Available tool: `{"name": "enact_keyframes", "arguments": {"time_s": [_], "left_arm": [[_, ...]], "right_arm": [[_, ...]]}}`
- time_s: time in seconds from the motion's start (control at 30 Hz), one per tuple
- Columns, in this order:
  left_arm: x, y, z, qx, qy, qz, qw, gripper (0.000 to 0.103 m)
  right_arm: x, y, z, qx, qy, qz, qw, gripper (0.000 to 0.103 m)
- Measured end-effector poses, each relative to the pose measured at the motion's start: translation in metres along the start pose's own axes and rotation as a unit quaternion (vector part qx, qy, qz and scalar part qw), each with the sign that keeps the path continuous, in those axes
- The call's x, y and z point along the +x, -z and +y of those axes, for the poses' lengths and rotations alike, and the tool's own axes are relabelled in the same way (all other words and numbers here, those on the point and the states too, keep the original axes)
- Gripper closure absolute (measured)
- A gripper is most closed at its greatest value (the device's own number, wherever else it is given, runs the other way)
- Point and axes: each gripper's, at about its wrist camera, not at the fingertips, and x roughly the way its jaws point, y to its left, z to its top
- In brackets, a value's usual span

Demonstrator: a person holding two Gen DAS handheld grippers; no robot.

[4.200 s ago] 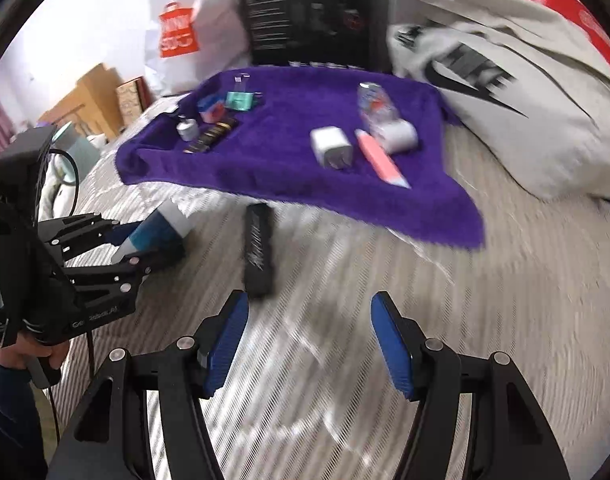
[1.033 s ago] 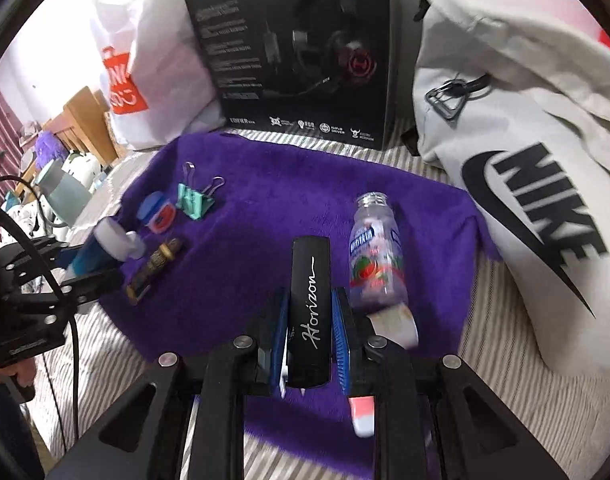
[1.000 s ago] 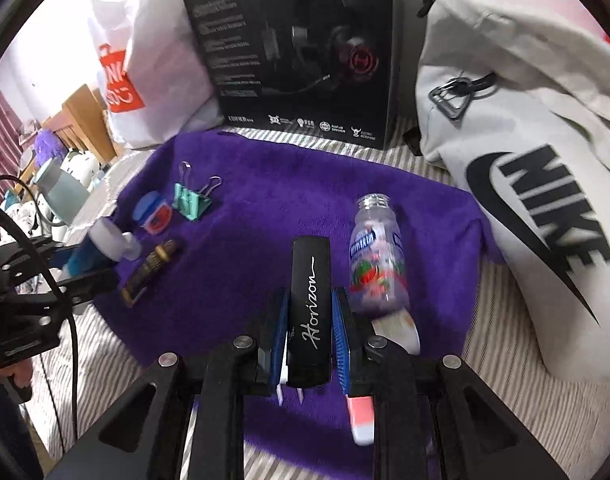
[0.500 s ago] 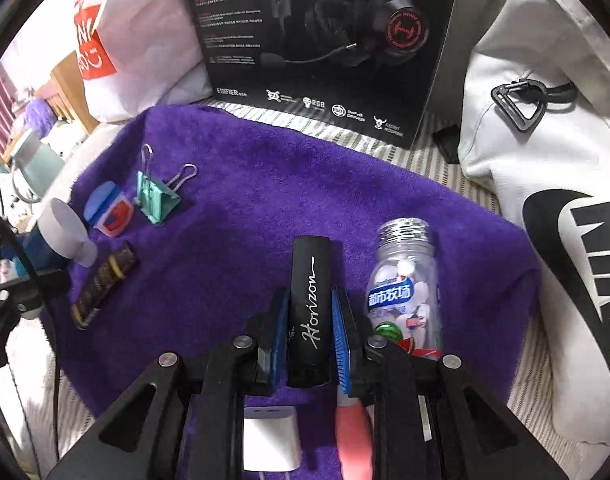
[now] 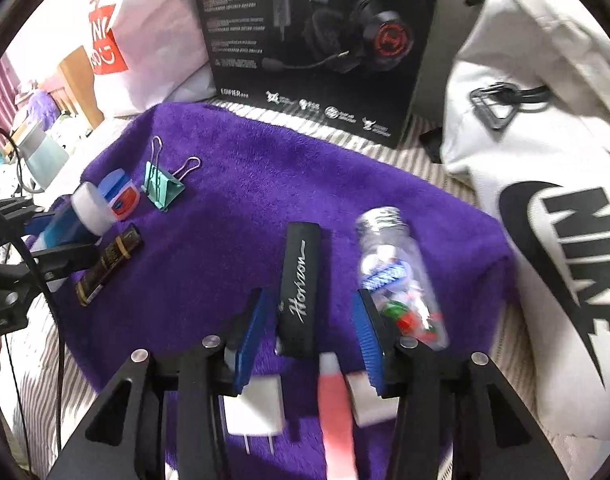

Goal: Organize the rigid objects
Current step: 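Open the right tool to drop the Horizon case while the left tool releases the cylinder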

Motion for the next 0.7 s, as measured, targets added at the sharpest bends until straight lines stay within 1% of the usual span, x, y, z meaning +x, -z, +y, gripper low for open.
{"name": "enact_keyframes", "arguments": {"time_s": [0.17,0.33,0.4,0.53,0.6,0.7], "left_arm": [[0.006,-0.006,-0.009,0.006,0.005,0.003,1.0000,0.069],[0.021,-0.012,-0.023,0.018,0.005,0.012,0.9998,0.069],[0.030,-0.014,-0.028,0.023,-0.003,0.019,0.9995,0.069],[0.039,-0.017,-0.033,0.025,-0.012,0.020,0.9994,0.069],[0.045,-0.019,-0.036,0.028,-0.010,0.028,0.9992,0.069],[0.052,-0.020,-0.040,0.032,-0.013,0.032,0.9989,0.069]], "right_arm": [[-0.026,0.010,-0.009,0.011,0.008,-0.017,1.000,0.055],[-0.054,0.027,-0.011,0.026,0.009,-0.038,0.999,0.054],[-0.065,0.037,-0.011,0.032,0.006,-0.042,0.999,0.054],[-0.074,0.052,-0.011,0.038,0.006,-0.042,0.998,0.053],[-0.078,0.060,-0.013,0.044,0.008,-0.042,0.998,0.053],[-0.080,0.074,-0.016,0.058,0.001,-0.035,0.998,0.053]]}}
